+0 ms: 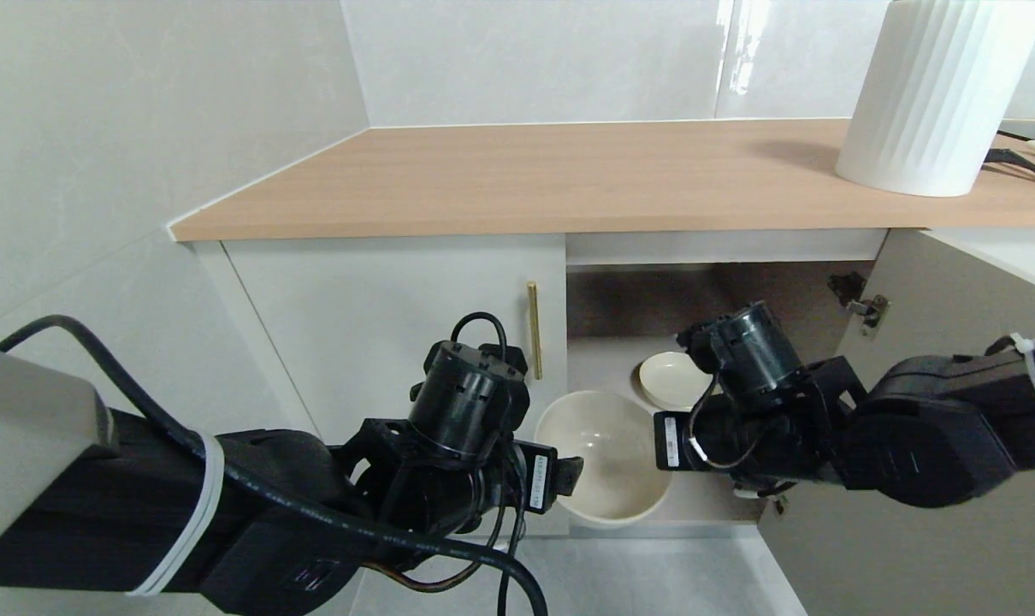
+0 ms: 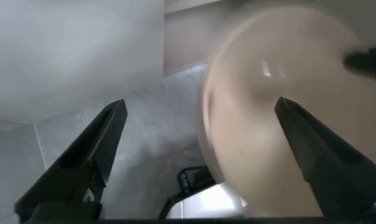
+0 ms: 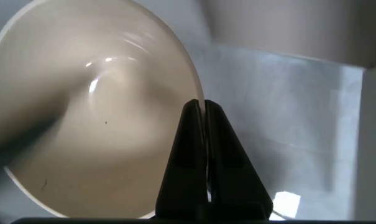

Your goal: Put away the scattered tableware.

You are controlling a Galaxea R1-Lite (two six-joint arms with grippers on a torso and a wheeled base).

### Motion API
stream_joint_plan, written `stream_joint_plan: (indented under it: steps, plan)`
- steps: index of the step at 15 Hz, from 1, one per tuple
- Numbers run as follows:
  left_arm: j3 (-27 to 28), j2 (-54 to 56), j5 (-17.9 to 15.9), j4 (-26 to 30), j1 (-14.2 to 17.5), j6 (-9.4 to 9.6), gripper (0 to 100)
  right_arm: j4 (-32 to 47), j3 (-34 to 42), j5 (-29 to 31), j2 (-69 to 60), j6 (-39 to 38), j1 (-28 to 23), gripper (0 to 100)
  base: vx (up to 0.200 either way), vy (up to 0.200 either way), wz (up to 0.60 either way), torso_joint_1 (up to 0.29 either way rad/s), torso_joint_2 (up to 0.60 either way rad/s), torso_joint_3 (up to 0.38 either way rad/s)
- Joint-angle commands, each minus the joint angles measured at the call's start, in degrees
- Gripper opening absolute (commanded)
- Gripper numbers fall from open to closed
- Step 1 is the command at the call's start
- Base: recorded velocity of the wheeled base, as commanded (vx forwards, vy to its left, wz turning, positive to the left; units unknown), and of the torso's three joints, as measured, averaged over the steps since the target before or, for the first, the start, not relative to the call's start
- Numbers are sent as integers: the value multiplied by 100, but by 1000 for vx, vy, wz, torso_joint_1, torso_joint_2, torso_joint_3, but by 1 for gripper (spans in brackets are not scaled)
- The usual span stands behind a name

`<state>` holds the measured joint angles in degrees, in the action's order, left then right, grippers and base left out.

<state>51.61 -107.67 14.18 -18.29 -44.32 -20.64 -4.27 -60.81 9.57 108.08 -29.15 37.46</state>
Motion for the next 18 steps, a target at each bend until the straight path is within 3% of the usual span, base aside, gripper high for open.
stream_joint_plan:
  steps: [1,4,7,18]
  plan:
    - [-2,35,-3,-8,3,-2,100,-66,-327,10,574,-205,-485,0,0,0,0,0,0,0]
    - [-2,44,-3,-8,12,-10,100,-1120,-494,590,1180,-522,-1224,0,0,0,0,0,0,0]
    - [-2,141,-3,-8,12,-10,100,-1718,-546,748,1470,-531,-1558,0,0,0,0,0,0,0]
    - [6,158,-3,-8,20,-10,100,-1700,-1882,1003,2630,-522,-2182,0,0,0,0,0,0,0]
